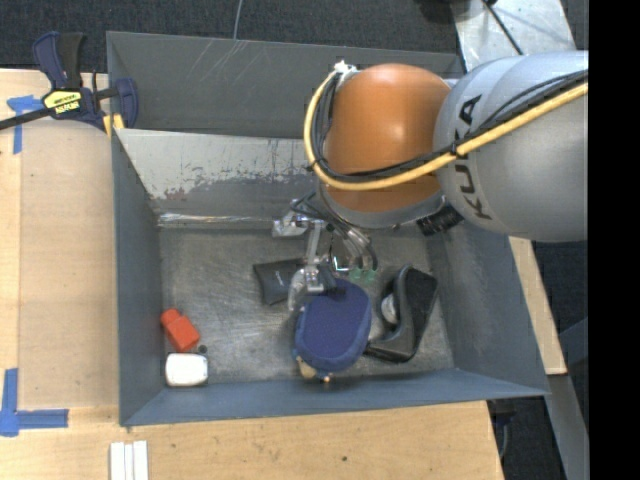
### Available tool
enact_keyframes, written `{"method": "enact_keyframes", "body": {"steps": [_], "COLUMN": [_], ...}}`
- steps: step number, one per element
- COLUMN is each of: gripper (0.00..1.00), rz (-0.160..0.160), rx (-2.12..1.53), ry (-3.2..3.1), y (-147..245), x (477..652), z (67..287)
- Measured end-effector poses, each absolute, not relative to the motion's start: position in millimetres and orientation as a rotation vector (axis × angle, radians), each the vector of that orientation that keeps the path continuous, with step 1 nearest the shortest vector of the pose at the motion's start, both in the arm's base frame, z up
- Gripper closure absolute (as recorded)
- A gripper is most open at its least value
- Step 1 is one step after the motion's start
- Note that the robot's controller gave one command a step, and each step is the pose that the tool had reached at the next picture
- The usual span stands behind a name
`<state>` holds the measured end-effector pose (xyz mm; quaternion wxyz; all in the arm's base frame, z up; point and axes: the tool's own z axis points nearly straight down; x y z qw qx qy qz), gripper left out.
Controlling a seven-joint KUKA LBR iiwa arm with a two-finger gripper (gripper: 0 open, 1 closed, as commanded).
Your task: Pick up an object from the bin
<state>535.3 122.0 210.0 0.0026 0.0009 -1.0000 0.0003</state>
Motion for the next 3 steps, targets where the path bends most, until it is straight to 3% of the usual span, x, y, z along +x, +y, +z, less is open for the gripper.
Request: {"method": "enact_keyframes", "body": {"steps": [1, 2, 3], "gripper": [0.00, 1.00, 1.00], "rz": [-0.013, -0.010, -0.004], "rx": [-0.058, -0.060, -0.078], "ry": [-3.154, -3.180, -3.153], "y": [68, 66, 84], "x": [547.5, 553.8, 559.2], "z": [74, 80, 212]}}
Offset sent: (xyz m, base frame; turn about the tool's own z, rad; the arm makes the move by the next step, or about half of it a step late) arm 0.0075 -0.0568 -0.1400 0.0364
